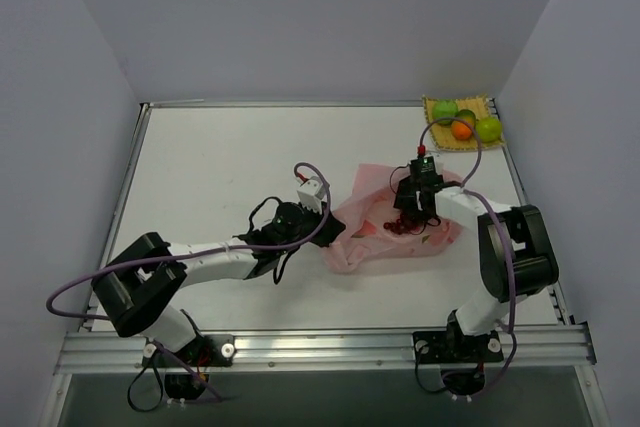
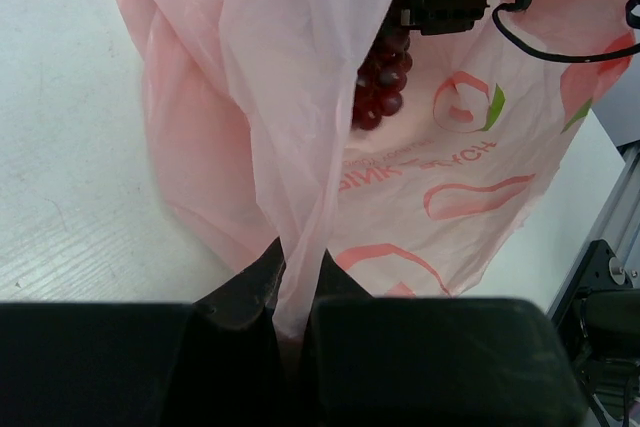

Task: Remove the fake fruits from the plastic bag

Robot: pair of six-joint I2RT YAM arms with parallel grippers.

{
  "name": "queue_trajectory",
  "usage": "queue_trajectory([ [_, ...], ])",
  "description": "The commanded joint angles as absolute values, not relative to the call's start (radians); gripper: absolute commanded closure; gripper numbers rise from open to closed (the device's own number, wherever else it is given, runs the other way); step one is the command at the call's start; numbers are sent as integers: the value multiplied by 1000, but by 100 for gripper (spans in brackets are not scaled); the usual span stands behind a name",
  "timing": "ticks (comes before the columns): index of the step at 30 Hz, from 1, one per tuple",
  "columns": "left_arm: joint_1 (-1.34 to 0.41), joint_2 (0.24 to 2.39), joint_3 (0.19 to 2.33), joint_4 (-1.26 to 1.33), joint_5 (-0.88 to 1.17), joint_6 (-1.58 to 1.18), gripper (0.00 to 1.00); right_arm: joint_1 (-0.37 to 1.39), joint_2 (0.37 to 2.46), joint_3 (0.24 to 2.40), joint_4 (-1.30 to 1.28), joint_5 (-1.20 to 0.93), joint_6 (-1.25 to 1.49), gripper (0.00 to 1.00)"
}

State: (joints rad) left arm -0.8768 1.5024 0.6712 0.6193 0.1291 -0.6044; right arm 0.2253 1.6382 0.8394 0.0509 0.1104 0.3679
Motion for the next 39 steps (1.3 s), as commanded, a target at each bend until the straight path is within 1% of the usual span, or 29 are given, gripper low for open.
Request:
queue_trajectory([
  [1,-877,1505,715,641,118,-594,98,236,1602,810,98,86,414,48],
  [2,-877,1505,715,641,118,-592,98,239,1541,775,116,103,420,59],
  [3,-877,1503,713,640,118,-591,98,261,1504,761,148,123,423,76],
  [4,-877,1503,712,640,117,-591,98,276,1471,750,155,138,425,81],
  [5,-877,1500,710,638,115,-589,97,293,1404,739,155,158,423,83],
  [13,-879,1463,700,638,120,-588,98,472,1137,684,97,134,443,84],
  [14,-879,1460,696,640,121,-589,98,482,1085,672,97,112,459,84],
  [19,-877,1416,686,634,109,-586,98,509,979,629,65,11,497,86],
  [20,-877,1408,681,630,106,-580,98,521,953,630,43,-14,500,87],
  [25,-874,1355,681,575,58,-543,98,571,902,630,25,-141,514,88],
  [31,-858,1338,680,522,9,-500,98,644,847,672,52,-176,546,97],
  [32,-850,1339,678,522,9,-500,98,649,839,701,52,-176,551,100],
  [39,-819,1339,680,496,9,-499,98,681,801,831,35,-186,558,100],
])
